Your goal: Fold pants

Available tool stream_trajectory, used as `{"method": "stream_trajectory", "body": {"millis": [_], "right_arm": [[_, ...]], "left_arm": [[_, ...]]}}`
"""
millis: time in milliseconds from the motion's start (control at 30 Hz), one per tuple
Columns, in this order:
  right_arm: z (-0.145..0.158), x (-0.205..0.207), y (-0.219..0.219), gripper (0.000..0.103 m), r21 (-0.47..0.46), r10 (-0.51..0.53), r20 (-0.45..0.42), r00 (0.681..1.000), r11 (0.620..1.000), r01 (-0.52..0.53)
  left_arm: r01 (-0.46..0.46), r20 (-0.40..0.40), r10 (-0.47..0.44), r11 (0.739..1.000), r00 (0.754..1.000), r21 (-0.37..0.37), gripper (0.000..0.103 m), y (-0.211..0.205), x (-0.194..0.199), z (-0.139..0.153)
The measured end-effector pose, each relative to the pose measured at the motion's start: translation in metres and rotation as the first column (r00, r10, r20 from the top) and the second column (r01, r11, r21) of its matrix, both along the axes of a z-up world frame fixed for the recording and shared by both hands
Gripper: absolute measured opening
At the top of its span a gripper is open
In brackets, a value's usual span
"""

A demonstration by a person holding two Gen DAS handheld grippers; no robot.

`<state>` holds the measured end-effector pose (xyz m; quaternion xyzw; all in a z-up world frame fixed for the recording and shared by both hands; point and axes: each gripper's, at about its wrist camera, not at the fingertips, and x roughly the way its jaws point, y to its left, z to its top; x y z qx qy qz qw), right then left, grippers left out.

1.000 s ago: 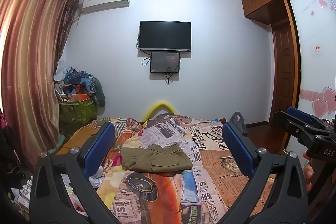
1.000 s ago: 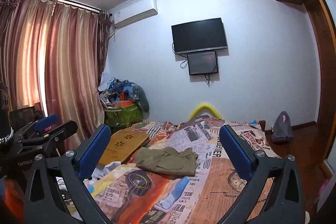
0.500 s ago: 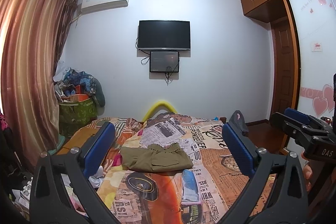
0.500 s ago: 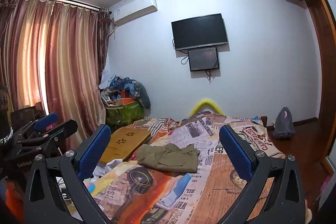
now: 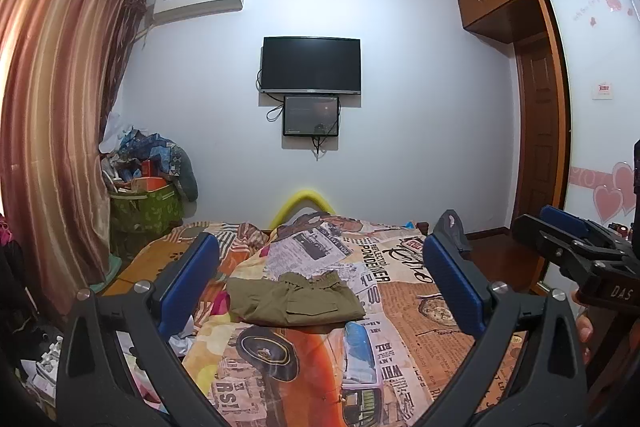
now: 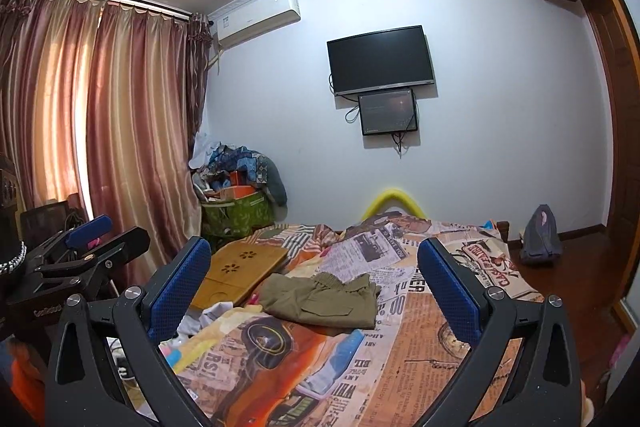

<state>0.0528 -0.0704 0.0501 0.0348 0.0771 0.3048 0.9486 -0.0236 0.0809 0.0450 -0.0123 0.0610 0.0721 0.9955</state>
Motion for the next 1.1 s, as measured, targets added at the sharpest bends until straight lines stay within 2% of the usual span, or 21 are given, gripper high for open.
{"method": "stream_trajectory", "body": {"millis": [1100], "right_arm": [[-0.0057,0.0015,0.0018,0.103,-0.001,0.013,-0.019,1.000,1.000,-0.013]], "left_arm": [[0.015,-0.029,-0.015,1.000,0.999,-0.018,0.103,0.0002,0.0059,-0.0035]]}}
